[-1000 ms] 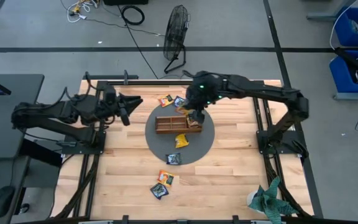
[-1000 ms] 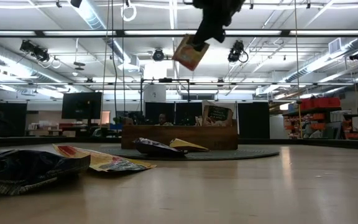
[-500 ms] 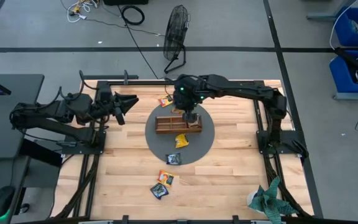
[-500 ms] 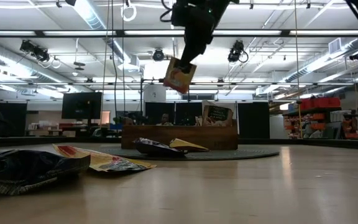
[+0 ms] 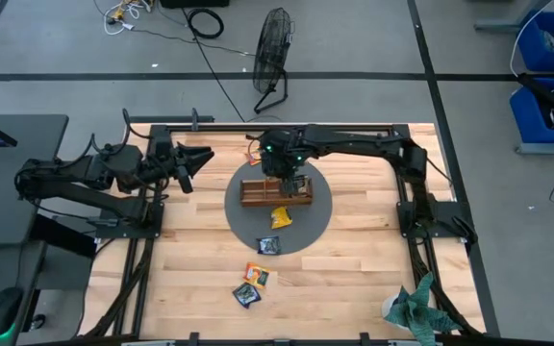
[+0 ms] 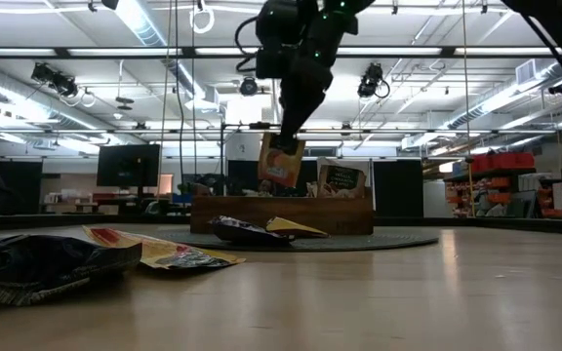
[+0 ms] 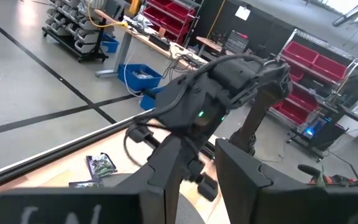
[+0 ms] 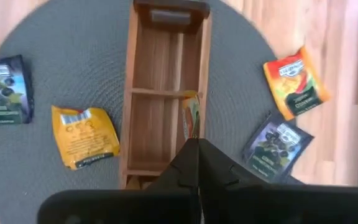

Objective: Pick & Place Tea
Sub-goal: Put the yellow tea bag into the middle section of the wooden organizer

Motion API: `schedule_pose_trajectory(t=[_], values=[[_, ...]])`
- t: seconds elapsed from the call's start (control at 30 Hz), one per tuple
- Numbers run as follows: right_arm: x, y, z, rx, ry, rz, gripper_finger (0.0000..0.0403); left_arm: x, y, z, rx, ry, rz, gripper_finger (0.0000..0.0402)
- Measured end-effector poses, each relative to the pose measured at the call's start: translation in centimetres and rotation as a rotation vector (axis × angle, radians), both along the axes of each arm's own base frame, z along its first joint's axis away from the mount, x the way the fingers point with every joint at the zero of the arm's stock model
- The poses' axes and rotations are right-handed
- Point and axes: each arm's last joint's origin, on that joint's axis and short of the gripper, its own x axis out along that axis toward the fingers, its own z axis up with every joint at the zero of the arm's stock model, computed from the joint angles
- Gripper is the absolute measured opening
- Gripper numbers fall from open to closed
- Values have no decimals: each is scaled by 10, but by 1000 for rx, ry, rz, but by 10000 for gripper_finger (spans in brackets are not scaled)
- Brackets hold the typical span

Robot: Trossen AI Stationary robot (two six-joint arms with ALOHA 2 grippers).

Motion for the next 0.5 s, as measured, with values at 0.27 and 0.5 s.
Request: schedule_pose_trajectory(t=[0.27, 0.5], values=[[9, -2, -27, 16, 65, 2, 0, 0, 0, 0, -1, -1, 0, 103], [15, -3, -45, 21, 107, 10, 0, 0, 0, 0, -2, -1, 0, 103]])
